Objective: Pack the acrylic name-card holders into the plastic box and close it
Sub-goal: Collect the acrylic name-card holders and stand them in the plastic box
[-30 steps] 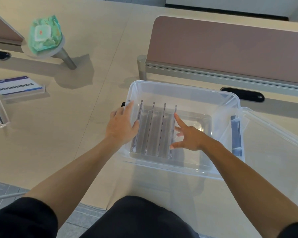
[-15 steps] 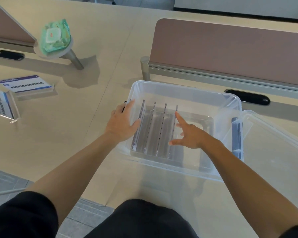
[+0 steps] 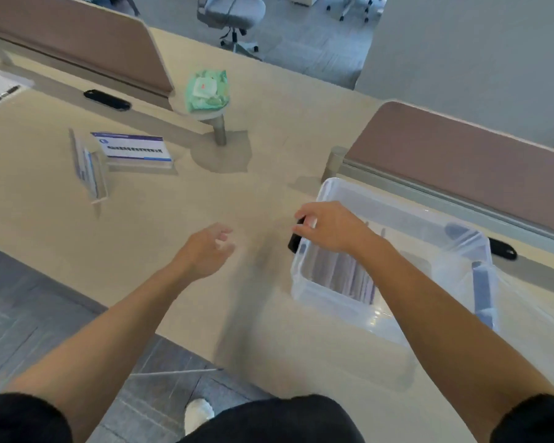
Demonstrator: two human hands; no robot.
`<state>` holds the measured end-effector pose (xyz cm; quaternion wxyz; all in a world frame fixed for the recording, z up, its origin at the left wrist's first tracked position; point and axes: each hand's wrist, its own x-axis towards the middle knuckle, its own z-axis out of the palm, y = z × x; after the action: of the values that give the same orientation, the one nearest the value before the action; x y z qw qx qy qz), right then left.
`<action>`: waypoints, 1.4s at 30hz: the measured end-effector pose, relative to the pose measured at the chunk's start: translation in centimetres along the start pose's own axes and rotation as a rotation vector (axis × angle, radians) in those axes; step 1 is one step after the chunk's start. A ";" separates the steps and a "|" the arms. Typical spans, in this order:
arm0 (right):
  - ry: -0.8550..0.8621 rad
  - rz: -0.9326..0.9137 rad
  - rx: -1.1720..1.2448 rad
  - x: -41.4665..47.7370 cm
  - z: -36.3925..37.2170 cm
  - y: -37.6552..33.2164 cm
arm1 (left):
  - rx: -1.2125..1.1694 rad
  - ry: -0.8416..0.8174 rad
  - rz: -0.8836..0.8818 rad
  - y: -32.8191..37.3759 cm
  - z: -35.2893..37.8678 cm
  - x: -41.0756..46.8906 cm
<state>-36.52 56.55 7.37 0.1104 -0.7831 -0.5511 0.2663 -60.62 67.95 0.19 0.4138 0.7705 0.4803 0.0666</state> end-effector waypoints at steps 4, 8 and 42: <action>0.006 0.014 -0.208 3.0 2.7 -8.5 | -0.094 0.040 -0.009 -5.2 -5.8 -2.2; 0.006 -0.005 -0.319 5.6 5.0 -15.6 | -0.174 0.139 -0.051 -9.5 -11.2 -3.5; -0.063 -0.002 -0.446 43.8 11.3 -29.5 | 0.733 0.185 -0.122 -21.0 -30.2 31.5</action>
<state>-55.30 106.46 -1.22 -0.0825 -0.7789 -0.6002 0.1620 -73.38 114.47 -4.21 0.0690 0.8279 0.5528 -0.0650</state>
